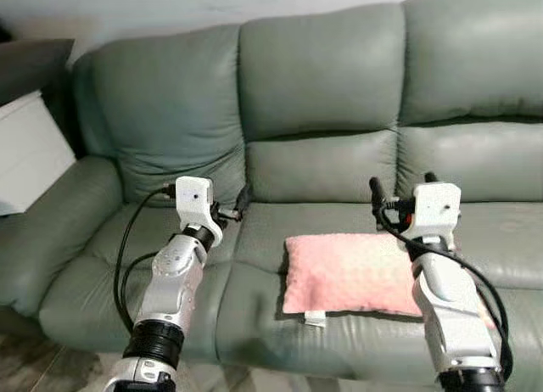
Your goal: Move the pillow to the sofa
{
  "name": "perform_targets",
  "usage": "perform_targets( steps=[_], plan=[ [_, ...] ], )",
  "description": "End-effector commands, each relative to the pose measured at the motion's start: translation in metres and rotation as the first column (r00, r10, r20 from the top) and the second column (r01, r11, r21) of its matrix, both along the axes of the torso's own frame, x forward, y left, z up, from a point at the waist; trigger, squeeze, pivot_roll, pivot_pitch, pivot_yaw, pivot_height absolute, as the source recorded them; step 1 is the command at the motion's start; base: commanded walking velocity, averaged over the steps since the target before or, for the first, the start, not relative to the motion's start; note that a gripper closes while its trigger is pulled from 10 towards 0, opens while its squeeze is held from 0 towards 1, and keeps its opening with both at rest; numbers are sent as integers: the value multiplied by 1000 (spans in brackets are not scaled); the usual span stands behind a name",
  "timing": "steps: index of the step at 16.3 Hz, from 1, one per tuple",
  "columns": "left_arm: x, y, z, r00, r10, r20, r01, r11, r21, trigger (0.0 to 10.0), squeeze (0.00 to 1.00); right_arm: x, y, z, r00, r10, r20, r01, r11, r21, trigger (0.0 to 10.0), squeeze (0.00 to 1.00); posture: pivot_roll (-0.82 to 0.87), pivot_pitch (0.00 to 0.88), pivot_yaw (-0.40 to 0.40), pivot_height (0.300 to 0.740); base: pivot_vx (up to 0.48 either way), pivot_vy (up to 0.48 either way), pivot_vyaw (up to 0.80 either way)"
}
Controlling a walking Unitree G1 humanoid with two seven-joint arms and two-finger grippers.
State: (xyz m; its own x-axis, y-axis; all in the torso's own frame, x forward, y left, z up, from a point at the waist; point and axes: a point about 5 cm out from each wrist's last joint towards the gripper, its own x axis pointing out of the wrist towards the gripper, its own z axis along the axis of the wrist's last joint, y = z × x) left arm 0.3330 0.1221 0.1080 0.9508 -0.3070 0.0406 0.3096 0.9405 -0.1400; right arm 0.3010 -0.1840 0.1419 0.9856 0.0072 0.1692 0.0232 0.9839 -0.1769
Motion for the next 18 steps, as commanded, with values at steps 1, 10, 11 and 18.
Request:
perform_targets(
  steps=[1,10,11,18],
  plan=[
    [-1,1,0,1000,15,-7,-15,1000,3,10000,0,7,1,11,1000,19,6,-19,1000,3,10000,1000,-187,0,149,740,0,0,0],
    [-5,4,-4,984,179,-22,-180,980,-84,10000,0,27,4,33,974,219,-64,-225,969,-104,10000,608,-189,0,-1,740,0,0,0],
    [-4,7,-5,978,205,-28,-207,975,-79,10000,0,29,6,35,965,249,-78,-257,959,-116,10000,596,-186,0,-11,740,0,0,0],
    [-2,20,8,986,158,46,-158,987,-2,10000,0,-4,12,14,946,289,-147,-300,952,-56,10000,0,-162,0,77,740,0,0,0]
  ],
)
